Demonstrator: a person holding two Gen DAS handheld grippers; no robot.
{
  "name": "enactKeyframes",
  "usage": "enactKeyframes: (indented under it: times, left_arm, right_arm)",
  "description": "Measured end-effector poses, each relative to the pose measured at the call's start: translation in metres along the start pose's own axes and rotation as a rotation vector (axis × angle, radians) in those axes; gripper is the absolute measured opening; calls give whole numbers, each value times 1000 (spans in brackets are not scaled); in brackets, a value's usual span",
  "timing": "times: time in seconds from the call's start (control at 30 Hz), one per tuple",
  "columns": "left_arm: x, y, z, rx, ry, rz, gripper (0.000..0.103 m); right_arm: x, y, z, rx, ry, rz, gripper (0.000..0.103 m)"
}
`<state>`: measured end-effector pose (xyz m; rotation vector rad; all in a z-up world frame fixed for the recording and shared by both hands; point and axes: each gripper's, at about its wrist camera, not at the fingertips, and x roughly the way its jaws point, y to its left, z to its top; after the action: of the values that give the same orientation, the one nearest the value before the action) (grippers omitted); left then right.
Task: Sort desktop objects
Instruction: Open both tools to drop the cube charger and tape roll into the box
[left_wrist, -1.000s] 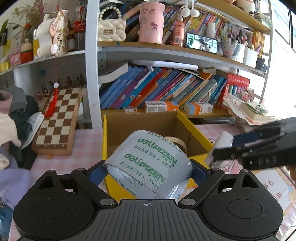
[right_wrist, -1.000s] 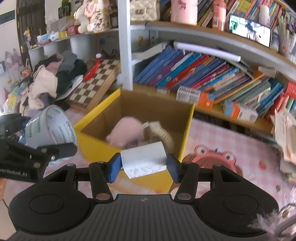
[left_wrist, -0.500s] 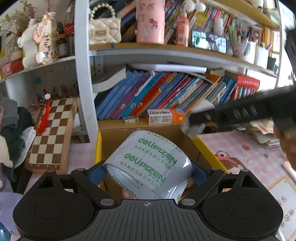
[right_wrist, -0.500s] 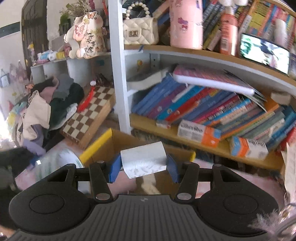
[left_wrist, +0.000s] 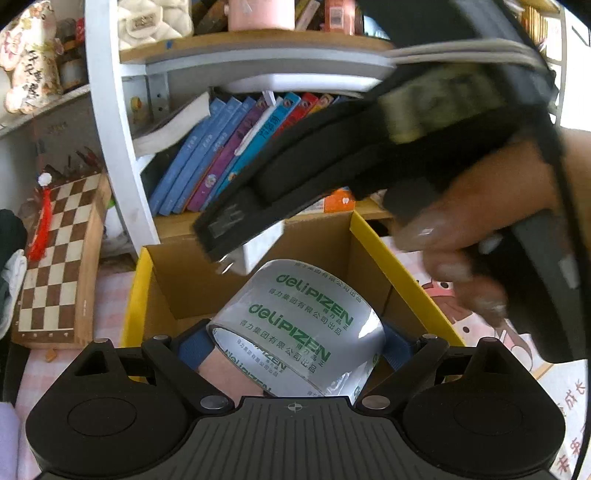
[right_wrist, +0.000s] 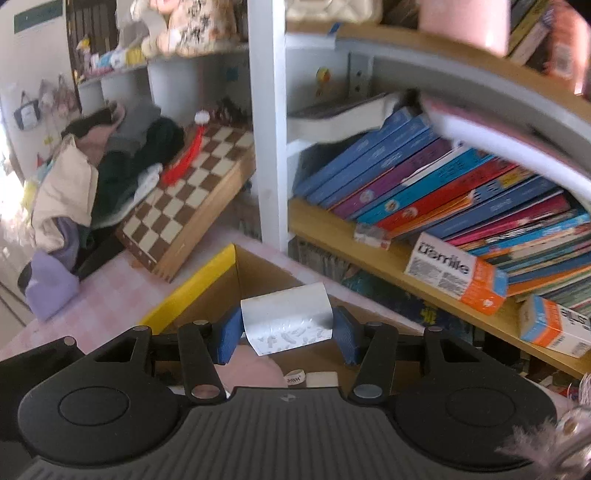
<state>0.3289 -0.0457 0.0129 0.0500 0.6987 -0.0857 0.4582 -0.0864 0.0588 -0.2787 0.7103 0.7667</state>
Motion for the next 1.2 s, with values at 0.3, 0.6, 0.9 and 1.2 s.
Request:
enactKeyframes:
  times: [0.3,0.6,0.9,1.2]
  left_arm:
    - [28,-7,-6,11,76,-4,94]
    - [44,-2,-17,-16,135,11,94]
    - [44,-2,-17,-12,151,35,95]
    - [32,2,-18,-14,146,71,95]
  right_arm:
    - [53,-8,-5,2,121,36,50]
    - [90,-14,-6,4,201,44,50]
    - [118,-12,-12,-29,280,30,49]
    - [120,-18,-15,8,285,27,52]
